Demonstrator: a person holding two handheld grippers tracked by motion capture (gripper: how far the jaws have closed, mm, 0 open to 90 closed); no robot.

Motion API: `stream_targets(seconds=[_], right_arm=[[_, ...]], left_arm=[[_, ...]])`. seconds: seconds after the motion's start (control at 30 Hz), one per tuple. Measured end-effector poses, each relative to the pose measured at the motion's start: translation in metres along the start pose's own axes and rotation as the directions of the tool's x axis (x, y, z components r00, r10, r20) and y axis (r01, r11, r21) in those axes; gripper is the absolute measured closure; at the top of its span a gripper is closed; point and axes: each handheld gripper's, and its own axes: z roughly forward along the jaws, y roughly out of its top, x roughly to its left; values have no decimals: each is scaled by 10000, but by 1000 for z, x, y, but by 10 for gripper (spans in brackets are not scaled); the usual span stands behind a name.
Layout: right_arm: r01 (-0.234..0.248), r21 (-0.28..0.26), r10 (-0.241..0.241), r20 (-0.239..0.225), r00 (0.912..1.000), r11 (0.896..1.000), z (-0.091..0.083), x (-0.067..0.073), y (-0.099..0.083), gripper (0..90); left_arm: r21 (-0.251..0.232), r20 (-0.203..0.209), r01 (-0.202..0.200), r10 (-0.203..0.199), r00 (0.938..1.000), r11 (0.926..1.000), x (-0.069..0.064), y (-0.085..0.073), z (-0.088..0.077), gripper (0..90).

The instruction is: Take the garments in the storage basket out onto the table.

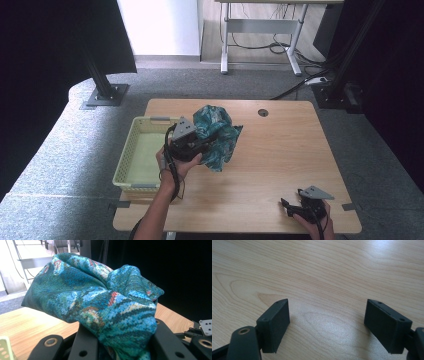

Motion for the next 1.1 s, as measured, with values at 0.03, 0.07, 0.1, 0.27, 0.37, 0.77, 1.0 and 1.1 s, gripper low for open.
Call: stream_targets(seconds=[0.03,0.07,0.1,0.27,0.37,0.77,1.0,1.1], right_arm=[[4,-2,-4,1,10000,10000,0,0,0,196],[2,-2,-2,1,10000,10000,0,0,0,196],[3,-1,-3,1,10000,10000,0,0,0,196],[1,0,-1,2,10000,10000,0,0,0,196],[-5,-1,5,1,10000,10000,0,0,0,196],[11,-10,-11,4,10000,10000,0,0,0,196],[15,-8,-14,9,10000,10000,0,0,0,196],[21,-6,-21,6,10000,10000,0,0,0,196]], left_arm=[[14,29,1,-1,10000,10000,0,0,1,739],[27,49,24,-24,10000,10000,-1,0,2,739],[49,56,33,-33,10000,10000,-1,0,3,739],[85,126,18,-19,9999,10000,-5,0,7,739],[88,177,9,-10,9998,10000,-7,0,10,739],[191,358,-37,31,9994,9998,-17,-1,22,738],[233,629,19,-33,9980,9997,-26,-1,34,738],[234,720,-37,20,9974,9997,-31,0,38,738]])
